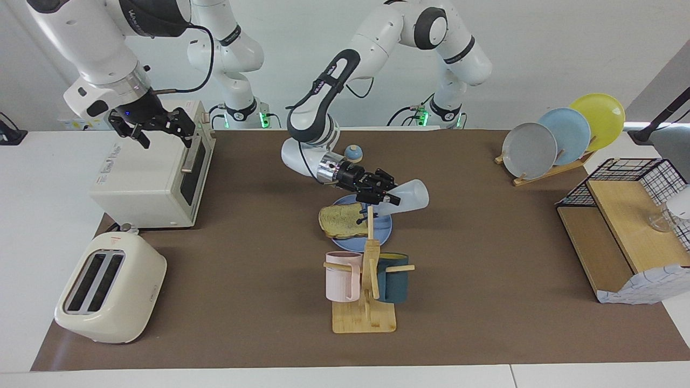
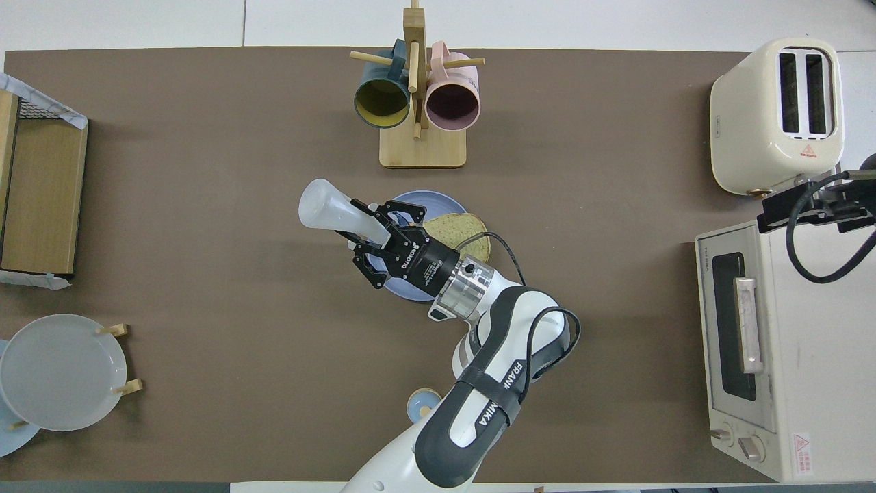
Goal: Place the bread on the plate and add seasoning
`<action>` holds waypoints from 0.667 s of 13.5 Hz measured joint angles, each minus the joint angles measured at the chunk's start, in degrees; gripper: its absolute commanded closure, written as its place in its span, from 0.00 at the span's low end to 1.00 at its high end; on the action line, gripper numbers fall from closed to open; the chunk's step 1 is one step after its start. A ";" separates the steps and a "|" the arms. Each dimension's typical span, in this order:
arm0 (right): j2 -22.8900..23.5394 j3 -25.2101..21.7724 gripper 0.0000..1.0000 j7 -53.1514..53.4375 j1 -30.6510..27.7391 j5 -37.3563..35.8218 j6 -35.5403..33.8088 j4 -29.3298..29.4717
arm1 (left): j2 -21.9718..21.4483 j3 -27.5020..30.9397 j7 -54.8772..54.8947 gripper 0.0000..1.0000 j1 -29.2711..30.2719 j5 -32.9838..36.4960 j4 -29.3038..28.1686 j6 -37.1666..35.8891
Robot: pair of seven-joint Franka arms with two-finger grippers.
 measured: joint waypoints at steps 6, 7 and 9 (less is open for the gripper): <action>0.00 0.00 0.00 0.00 0.00 0.00 0.00 -0.01 | 0.00 0.27 0.00 1.00 3.45 0.14 -0.05 2.86; 0.00 0.00 0.00 0.00 0.00 0.00 0.00 -0.01 | -0.01 -0.03 0.00 1.00 2.82 -0.44 0.21 2.86; 0.00 0.01 0.00 0.00 0.00 0.00 0.00 -0.01 | -0.01 -0.21 0.00 1.00 -0.52 -2.55 0.57 2.57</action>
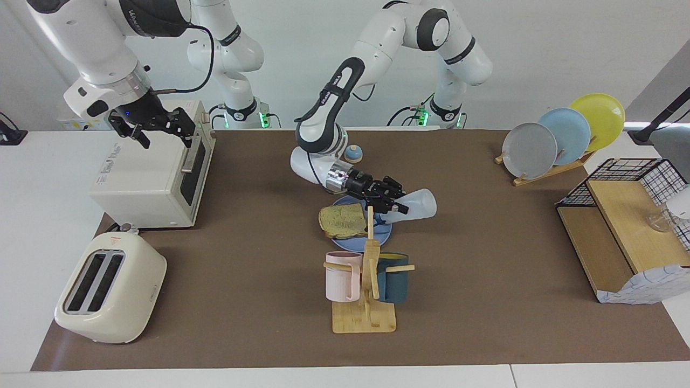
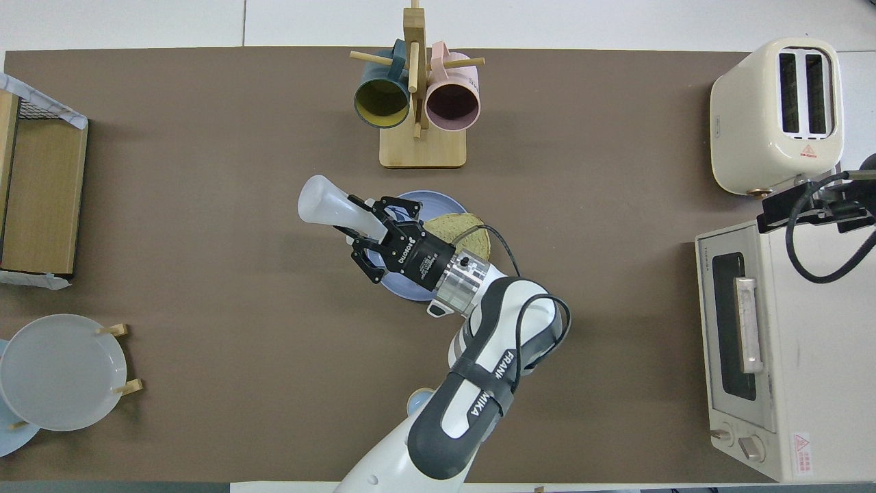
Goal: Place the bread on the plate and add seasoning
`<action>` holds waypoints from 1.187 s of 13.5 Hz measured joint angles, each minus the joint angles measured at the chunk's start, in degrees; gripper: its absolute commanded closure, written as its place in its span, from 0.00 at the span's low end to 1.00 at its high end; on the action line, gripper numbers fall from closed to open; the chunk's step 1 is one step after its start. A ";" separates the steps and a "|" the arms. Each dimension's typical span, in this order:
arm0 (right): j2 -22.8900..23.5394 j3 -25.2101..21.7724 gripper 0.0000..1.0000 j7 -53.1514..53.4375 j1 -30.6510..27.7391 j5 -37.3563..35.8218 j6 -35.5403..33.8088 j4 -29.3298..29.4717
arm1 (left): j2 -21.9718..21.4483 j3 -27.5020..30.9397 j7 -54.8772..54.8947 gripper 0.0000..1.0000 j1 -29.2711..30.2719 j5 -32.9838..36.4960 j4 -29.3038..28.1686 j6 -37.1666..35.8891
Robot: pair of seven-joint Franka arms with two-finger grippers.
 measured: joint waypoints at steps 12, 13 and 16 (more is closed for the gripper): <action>0.00 0.02 0.00 0.00 0.00 0.00 0.00 0.00 | 0.01 0.56 0.00 1.00 5.19 1.30 0.02 2.75; 0.00 0.02 0.00 0.00 0.00 0.00 0.00 0.00 | 0.01 0.38 0.00 1.00 4.62 1.08 0.02 2.72; 0.00 0.02 0.00 0.00 0.00 0.00 0.00 0.00 | 0.01 0.21 -0.05 1.00 0.55 -1.49 0.15 1.36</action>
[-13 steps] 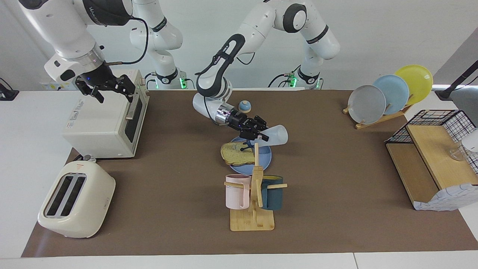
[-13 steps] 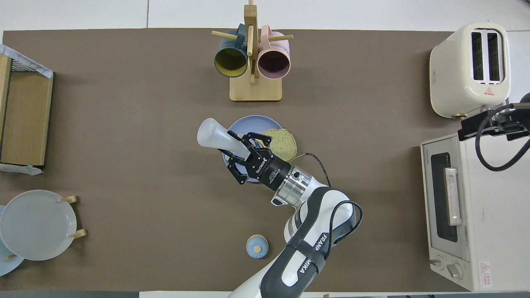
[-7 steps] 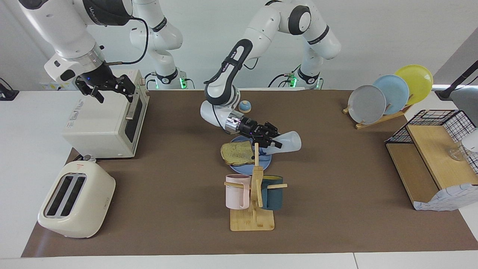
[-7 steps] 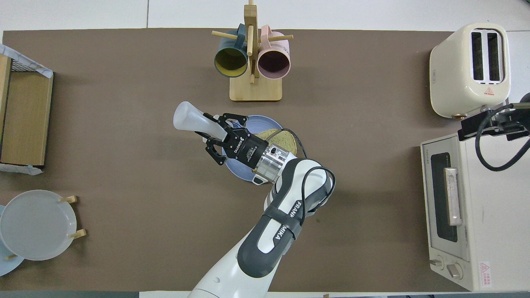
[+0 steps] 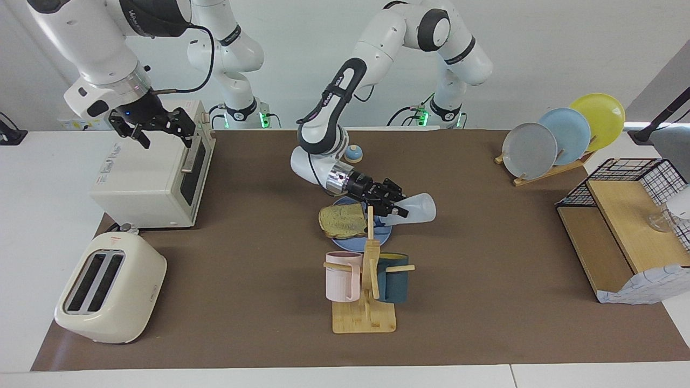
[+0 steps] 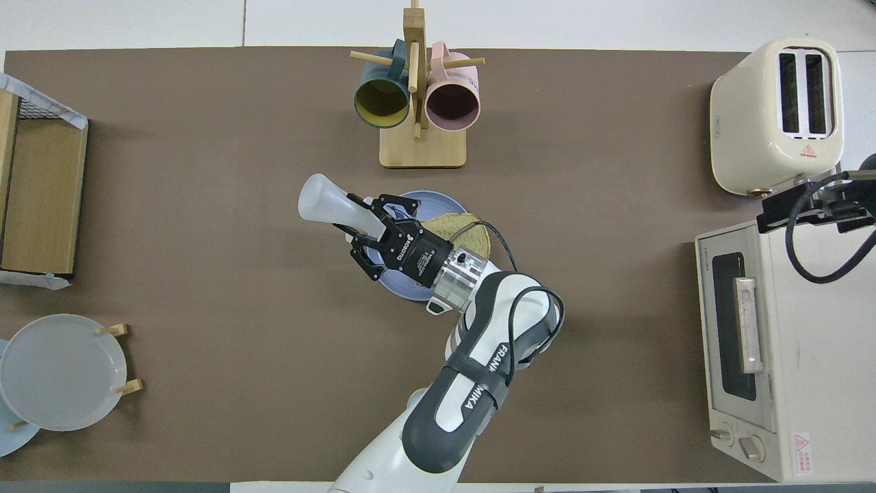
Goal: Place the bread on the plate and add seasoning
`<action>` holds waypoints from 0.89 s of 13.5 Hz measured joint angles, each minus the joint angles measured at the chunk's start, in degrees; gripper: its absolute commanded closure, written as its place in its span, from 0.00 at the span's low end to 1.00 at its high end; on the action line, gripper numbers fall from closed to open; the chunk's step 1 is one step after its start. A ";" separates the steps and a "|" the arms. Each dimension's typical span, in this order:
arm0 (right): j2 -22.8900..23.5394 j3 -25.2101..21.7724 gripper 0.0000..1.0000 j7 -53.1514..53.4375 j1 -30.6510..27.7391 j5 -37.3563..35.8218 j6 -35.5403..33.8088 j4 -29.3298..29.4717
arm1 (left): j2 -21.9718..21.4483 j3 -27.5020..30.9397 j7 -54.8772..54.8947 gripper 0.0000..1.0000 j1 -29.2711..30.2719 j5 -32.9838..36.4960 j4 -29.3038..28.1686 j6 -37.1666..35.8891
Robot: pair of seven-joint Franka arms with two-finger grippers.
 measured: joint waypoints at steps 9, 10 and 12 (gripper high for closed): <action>0.00 0.02 0.00 0.00 0.00 0.00 0.00 0.00 | -12.00 1.36 -2.52 1.00 5.07 -10.01 2.94 0.20; 0.00 0.02 0.00 0.00 0.00 0.00 0.00 0.00 | -13.92 1.42 -3.27 1.00 6.80 -11.84 2.97 1.63; 0.00 0.18 0.00 0.00 0.06 0.01 -0.09 -0.01 | -18.15 1.56 -3.80 1.00 10.53 -15.17 2.95 3.85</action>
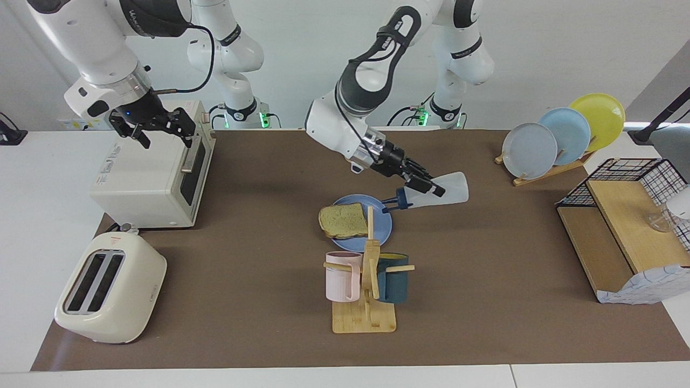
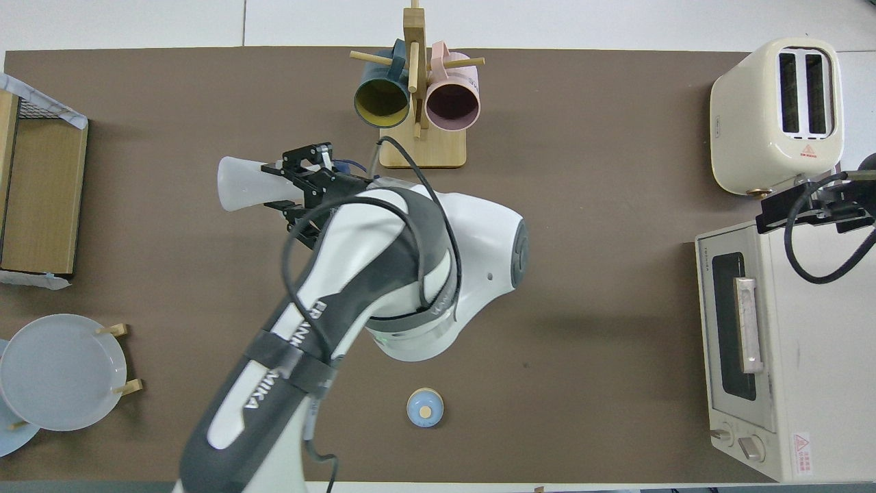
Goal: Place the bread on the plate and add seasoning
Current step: 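Return the bottle to its spot beside the mug rack with the left gripper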
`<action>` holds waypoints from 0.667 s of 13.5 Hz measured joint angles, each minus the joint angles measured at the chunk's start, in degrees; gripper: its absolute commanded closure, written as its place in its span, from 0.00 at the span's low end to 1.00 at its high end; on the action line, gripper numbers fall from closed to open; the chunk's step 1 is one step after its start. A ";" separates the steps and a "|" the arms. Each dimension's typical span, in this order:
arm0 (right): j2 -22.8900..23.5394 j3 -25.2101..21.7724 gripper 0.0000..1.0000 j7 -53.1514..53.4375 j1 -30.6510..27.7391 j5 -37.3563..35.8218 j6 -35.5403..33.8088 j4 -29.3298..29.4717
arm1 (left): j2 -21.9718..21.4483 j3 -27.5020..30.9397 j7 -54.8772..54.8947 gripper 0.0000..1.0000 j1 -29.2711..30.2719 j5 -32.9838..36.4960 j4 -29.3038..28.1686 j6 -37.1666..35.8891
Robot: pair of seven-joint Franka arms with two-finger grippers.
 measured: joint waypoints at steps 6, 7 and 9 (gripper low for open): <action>-0.01 0.63 0.00 -0.01 0.41 0.00 0.00 -0.01 | -7.56 0.02 -10.34 1.00 8.09 -14.76 -0.30 6.79; -0.01 0.67 0.00 -0.01 0.43 0.02 0.00 -0.02 | -7.78 0.05 -11.72 1.00 9.73 -17.81 -0.30 8.98; -0.02 0.80 0.00 -0.01 0.47 0.02 0.00 -0.04 | -8.51 0.09 -14.24 1.00 14.02 -24.79 -0.33 14.08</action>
